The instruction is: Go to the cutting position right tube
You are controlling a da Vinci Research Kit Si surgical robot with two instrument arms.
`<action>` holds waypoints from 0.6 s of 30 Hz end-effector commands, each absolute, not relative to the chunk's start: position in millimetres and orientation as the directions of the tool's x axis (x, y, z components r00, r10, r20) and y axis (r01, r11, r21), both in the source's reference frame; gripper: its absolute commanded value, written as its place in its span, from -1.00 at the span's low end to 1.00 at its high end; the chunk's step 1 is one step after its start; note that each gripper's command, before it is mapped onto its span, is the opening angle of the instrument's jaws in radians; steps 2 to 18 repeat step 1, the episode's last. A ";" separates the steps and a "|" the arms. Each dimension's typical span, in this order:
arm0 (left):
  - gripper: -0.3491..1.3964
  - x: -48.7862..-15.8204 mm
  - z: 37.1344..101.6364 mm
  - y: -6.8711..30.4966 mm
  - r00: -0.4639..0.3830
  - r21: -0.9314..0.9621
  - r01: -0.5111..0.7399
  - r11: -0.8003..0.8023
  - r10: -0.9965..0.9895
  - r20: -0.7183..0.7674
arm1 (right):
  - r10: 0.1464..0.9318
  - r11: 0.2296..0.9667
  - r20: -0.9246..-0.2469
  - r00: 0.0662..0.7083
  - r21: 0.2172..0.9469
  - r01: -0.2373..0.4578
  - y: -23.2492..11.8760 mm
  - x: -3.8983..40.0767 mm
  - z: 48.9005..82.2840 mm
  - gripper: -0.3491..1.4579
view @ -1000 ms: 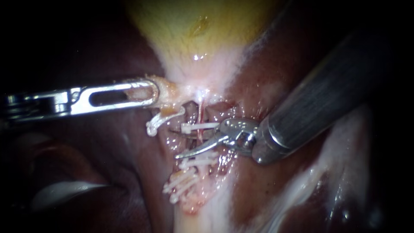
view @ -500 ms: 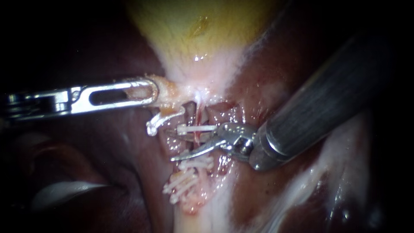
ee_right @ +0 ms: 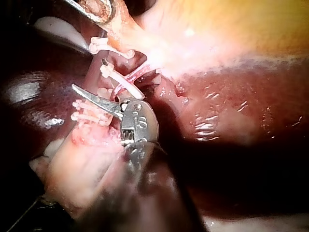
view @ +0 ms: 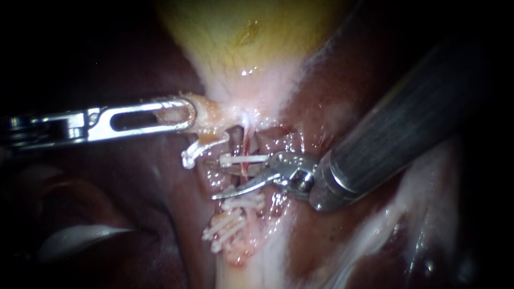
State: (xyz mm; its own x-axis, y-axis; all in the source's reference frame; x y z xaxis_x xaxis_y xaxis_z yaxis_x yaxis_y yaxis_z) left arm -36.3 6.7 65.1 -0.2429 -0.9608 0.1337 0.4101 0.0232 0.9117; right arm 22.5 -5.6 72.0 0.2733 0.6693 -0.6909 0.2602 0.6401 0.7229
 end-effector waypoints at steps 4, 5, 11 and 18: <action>-1.00 -36.3 65.1 6.7 -0.243 0.912 0.410 0.023 -0.961 0.134 | 0.669 0.640 -0.691 0.273 0.723 0.261 -5.6 22.5 72.0 0.99; -1.00 -36.3 65.1 6.7 -0.243 0.912 0.410 0.023 -0.961 0.134 | 0.669 0.640 -0.691 0.273 0.723 0.261 -5.6 22.5 72.0 0.99; -1.00 -36.3 65.1 6.7 -0.243 0.912 0.410 0.023 -0.961 0.134 | 0.669 0.640 -0.691 0.273 0.723 0.261 -5.6 22.5 72.0 0.99; -1.00 -36.3 65.1 6.7 -0.243 0.912 0.410 0.023 -0.961 0.134 | 0.669 0.640 -0.691 0.273 0.723 0.261 -5.6 22.5 72.0 0.99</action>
